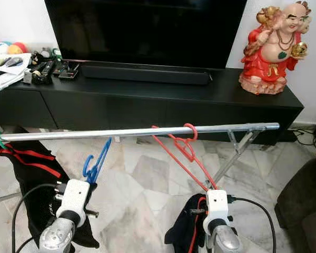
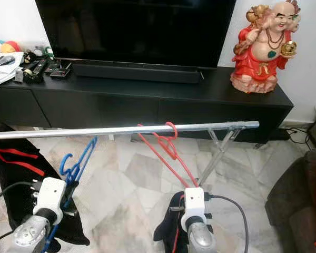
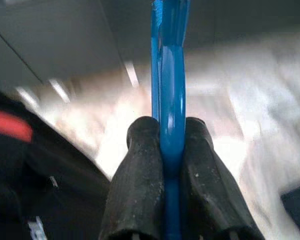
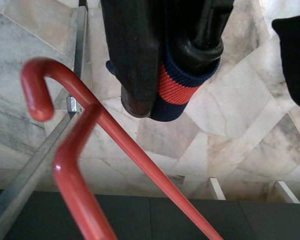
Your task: Hang hanger
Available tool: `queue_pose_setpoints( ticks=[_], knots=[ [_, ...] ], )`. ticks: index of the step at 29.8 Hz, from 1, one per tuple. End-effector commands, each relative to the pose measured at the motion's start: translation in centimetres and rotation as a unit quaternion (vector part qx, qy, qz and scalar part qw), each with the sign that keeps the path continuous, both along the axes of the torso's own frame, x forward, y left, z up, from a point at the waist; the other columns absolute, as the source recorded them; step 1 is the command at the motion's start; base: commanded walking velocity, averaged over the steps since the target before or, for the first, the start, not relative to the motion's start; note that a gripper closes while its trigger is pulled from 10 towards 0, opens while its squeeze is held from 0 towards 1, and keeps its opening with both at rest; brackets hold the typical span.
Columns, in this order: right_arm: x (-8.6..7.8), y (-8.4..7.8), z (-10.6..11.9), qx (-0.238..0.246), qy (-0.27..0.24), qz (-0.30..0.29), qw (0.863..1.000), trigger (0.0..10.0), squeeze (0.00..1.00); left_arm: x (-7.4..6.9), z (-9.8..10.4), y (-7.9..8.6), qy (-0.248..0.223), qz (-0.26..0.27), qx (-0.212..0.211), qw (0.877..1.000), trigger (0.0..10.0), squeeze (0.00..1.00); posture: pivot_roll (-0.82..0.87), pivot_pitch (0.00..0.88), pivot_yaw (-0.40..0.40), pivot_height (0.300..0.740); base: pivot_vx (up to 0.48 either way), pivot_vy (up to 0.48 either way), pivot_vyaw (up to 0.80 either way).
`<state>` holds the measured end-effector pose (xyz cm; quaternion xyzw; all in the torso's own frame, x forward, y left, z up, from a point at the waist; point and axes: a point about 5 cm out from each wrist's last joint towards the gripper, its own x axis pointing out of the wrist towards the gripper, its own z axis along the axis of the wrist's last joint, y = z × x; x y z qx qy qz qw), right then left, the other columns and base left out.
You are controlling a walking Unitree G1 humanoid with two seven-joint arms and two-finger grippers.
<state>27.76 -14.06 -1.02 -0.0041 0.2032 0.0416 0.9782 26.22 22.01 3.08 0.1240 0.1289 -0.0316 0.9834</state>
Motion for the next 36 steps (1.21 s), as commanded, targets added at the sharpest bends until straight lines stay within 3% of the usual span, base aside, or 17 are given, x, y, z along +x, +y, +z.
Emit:
queue_pose_setpoints(
  ticks=[1,3,6,7,9,11,14,17,22,36],
  knots=[
    [0.4,-0.1,0.4,0.000,-0.012,-0.002,1.000,10.0,0.00,-1.2,-2.7,-0.2,0.066,0.007,-0.003,0.998,10.0,0.00,0.03,0.083,-0.029,0.740,0.000,0.000,0.00],
    [0.4,-0.2,0.4,-0.001,-0.011,-0.004,1.000,10.0,0.00,-2.6,-5.4,0.0,0.139,0.024,0.013,0.990,10.0,0.00,0.03,0.080,-0.028,0.740,0.000,0.000,0.00],
    [0.3,-0.4,0.3,-0.002,-0.011,-0.006,1.000,10.0,0.00,-3.8,-6.9,0.1,0.181,0.036,0.015,0.983,10.0,0.00,0.03,0.080,-0.028,0.740,0.000,0.000,0.00],
    [0.2,-0.5,0.3,-0.003,-0.010,-0.007,1.000,10.0,0.00,-4.9,-7.9,0.1,0.215,0.045,0.016,0.976,10.0,0.00,0.02,0.078,-0.027,0.740,0.000,0.000,0.00],
    [0.2,-0.5,0.2,-0.004,-0.009,-0.007,1.000,10.0,0.00,-5.3,-8.3,0.1,0.228,0.045,0.021,0.972,10.0,0.00,0.02,0.078,-0.027,0.740,0.000,0.000,0.00],
    [0.1,-0.6,0.2,-0.004,-0.009,-0.008,1.000,10.0,0.00,-6.9,-9.6,0.2,0.267,0.061,0.017,0.962,10.0,0.00,0.02,0.075,-0.025,0.740,0.000,0.000,0.00],
    [0.1,-0.5,0.2,-0.005,-0.009,-0.009,1.000,10.0,0.00,-10.4,-11.5,1.0,0.337,0.113,0.015,0.934,10.0,0.00,0.01,0.075,-0.021,0.740,0.000,0.000,0.00],
    [0.0,-0.5,0.1,-0.005,-0.009,-0.008,1.000,10.0,0.00,-12.0,-12.2,1.2,0.361,0.120,0.019,0.924,10.0,0.00,0.01,0.071,-0.021,0.740,0.000,0.000,0.00],
    [0.0,-0.5,0.1,-0.005,-0.007,-0.006,1.000,10.0,0.00,-12.7,-12.4,1.5,0.366,0.143,0.005,0.920,10.0,0.00,0.02,0.067,-0.020,0.740,0.000,0.096,0.00],
    [0.0,-0.1,0.0,-0.005,-0.007,-0.002,1.000,10.0,0.00,-12.5,-12.4,1.2,0.361,0.121,0.011,0.924,10.0,0.00,0.01,0.040,-0.006,0.740,0.000,0.292,0.00]
  ],
)
